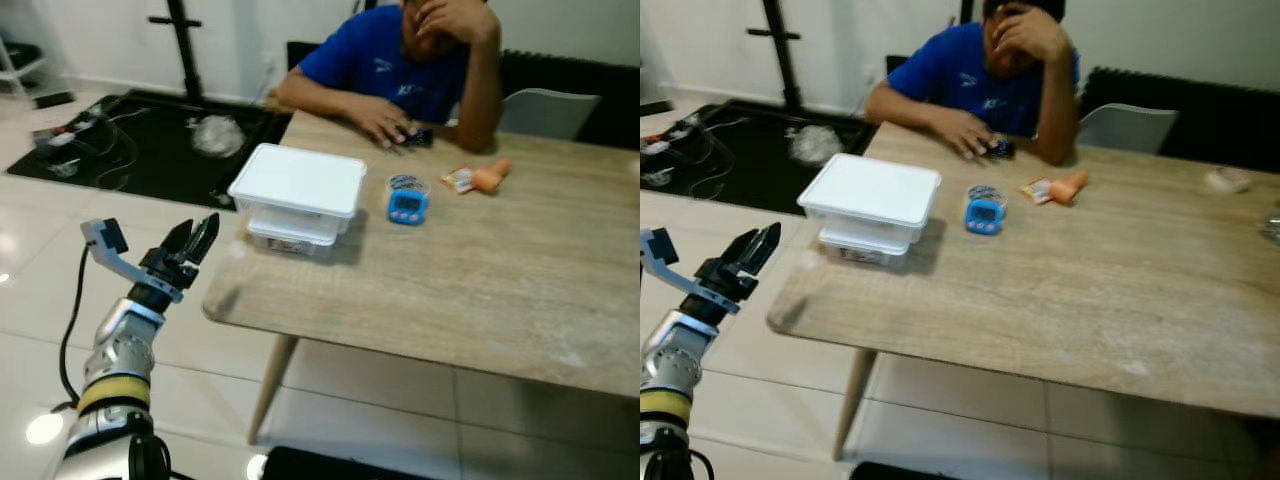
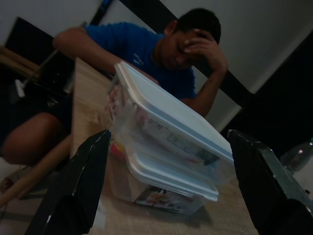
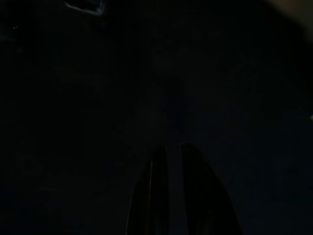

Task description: Restocking fridge

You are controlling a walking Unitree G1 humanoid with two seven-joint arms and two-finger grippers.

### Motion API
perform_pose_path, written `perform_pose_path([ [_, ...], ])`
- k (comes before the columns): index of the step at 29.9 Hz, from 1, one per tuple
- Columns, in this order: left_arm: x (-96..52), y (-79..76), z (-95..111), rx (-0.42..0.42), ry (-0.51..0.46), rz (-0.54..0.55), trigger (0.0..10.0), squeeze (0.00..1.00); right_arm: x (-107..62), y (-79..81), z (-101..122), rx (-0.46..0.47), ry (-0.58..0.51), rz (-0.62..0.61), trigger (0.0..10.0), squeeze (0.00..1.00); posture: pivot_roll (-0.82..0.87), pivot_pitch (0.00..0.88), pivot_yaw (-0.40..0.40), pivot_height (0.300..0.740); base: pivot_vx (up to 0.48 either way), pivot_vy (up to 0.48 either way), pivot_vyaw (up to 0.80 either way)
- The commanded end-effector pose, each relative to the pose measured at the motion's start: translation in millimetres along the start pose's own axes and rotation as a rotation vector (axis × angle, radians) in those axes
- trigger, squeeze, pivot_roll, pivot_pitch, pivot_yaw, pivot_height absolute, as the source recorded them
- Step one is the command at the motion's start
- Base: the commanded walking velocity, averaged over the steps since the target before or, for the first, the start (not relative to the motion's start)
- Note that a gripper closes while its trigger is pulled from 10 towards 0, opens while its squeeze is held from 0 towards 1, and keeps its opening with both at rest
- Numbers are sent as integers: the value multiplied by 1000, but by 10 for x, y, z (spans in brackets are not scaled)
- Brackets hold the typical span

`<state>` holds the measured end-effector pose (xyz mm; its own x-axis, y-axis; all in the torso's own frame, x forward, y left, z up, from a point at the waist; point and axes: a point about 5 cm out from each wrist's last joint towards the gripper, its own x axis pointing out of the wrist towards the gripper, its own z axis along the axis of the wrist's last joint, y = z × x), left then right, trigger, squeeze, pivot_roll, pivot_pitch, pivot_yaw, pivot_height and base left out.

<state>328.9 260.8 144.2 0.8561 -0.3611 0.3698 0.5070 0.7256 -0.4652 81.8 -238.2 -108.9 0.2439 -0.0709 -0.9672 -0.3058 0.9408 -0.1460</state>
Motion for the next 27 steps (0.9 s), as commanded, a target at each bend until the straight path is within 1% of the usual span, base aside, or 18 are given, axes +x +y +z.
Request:
perform_pose_path([
  [1,68,-63,-23,-31,-27,-28,10000,0,-6,-17,-33,6,5,-7,10000,0,-64,112,-6,740,0,0,-788],
  [3,78,-78,-11,-38,-41,-31,10000,0,-6,-17,-33,16,-1,-13,10000,0,-64,116,-3,740,0,0,-788],
  [4,92,-89,5,-45,-62,-28,10000,0,-6,-18,-29,16,-6,-16,10000,0,-64,116,-3,740,0,0,0],
  [9,120,-100,37,-49,-98,4,10000,0,-5,-17,-18,9,-12,-18,10000,0,-64,116,-3,740,0,0,0],
  [10,127,-100,42,-47,-104,16,10000,0,-5,-17,-14,8,-13,-18,10000,0,-64,116,-3,740,0,0,0],
  [12,166,-74,86,-49,-150,79,10000,0,-3,-13,-1,4,-16,-17,10000,0,-62,122,-1,740,0,0,0],
  [13,166,-74,86,-49,-150,79,10000,0,-3,-13,-1,4,-16,-17,10000,0,-62,122,-1,740,0,0,0],
  [15,195,-65,127,-55,-190,120,10000,0,-2,-8,4,2,-17,-16,10000,0,-62,122,-1,740,0,0,0],
  [16,195,-65,127,-55,-190,120,10000,0,-2,-8,4,2,-17,-16,10000,0,-62,122,-1,740,0,0,0],
  [17,204,-67,163,-58,-223,149,10000,0,-2,-3,-3,-1,-16,-15,10000,0,-62,128,-3,740,0,0,0],
  [19,204,-67,163,-58,-223,149,10000,0,-2,-3,-3,-1,-16,-15,10000,0,-62,128,-3,740,0,0,0],
  [22,193,-53,176,-57,-238,177,10000,0,-2,1,-14,-2,-13,-15,10000,0,-63,129,-3,740,0,0,0],
  [23,157,16,146,-91,-236,245,10000,0,-3,7,-30,-3,-9,-14,10000,0,-64,133,-3,740,0,0,0],
  [24,157,16,146,-91,-236,245,10000,0,-3,7,-30,-3,-9,-14,10000,0,-64,133,-3,740,0,0,0],
  [25,141,72,105,-151,-231,305,10000,0,-5,10,-44,-5,-7,-14,10000,0,-66,138,-4,740,0,0,0],
  [26,141,72,105,-151,-231,305,10000,0,-5,10,-44,-5,-7,-14,10000,0,-66,138,-4,740,0,0,0],
  [27,151,88,67,-183,-212,327,10000,0,-5,10,-49,-6,-6,-13,10000,0,-66,141,-4,740,0,0,0],
])
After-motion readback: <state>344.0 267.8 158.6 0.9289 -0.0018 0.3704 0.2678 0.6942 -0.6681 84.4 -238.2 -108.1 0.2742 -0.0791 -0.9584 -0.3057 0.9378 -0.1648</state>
